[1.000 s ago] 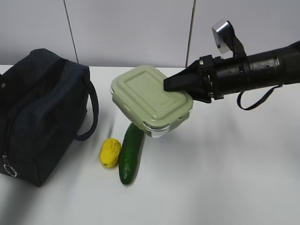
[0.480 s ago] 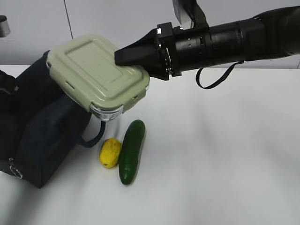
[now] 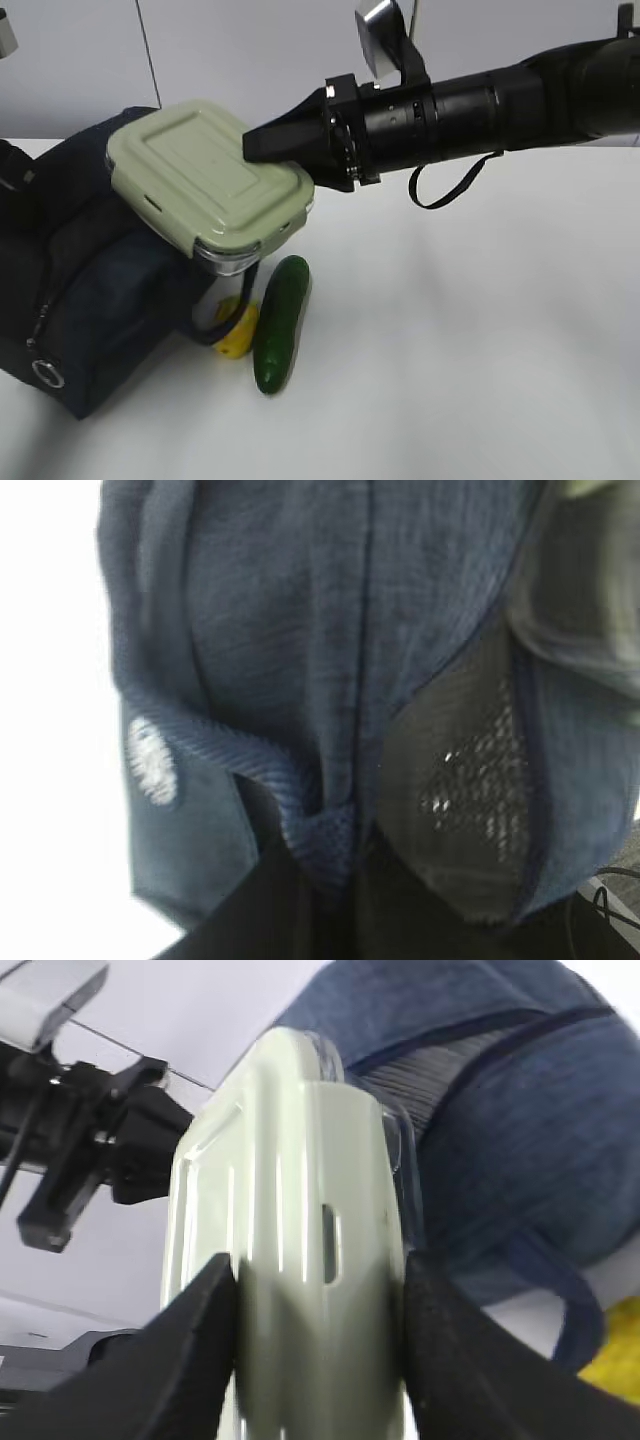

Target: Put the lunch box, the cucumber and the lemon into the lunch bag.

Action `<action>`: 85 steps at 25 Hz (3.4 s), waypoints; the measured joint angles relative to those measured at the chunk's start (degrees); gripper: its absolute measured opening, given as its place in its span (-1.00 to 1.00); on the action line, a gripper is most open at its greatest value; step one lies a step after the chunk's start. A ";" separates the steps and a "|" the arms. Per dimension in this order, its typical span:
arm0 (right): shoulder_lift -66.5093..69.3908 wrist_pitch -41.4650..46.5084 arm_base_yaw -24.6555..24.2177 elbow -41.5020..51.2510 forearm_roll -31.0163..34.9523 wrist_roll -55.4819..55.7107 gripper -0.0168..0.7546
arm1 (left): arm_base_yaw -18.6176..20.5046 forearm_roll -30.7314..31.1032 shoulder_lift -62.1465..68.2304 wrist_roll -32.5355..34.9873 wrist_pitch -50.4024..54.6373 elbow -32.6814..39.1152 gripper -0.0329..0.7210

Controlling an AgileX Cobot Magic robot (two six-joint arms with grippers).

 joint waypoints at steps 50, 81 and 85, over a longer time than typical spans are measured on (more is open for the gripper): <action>12.73 -12.07 11.26 -8.18 1.39 -2.55 0.00 | 0.00 -14.08 -0.56 6.62 5.22 0.00 -0.93; 20.96 -19.67 15.22 -12.93 7.88 -6.63 0.03 | 0.00 -16.39 3.45 6.88 5.56 0.00 -0.93; 20.96 -19.67 15.22 -12.93 6.98 -6.76 0.03 | 0.00 -16.39 3.45 6.88 5.56 0.00 -0.93</action>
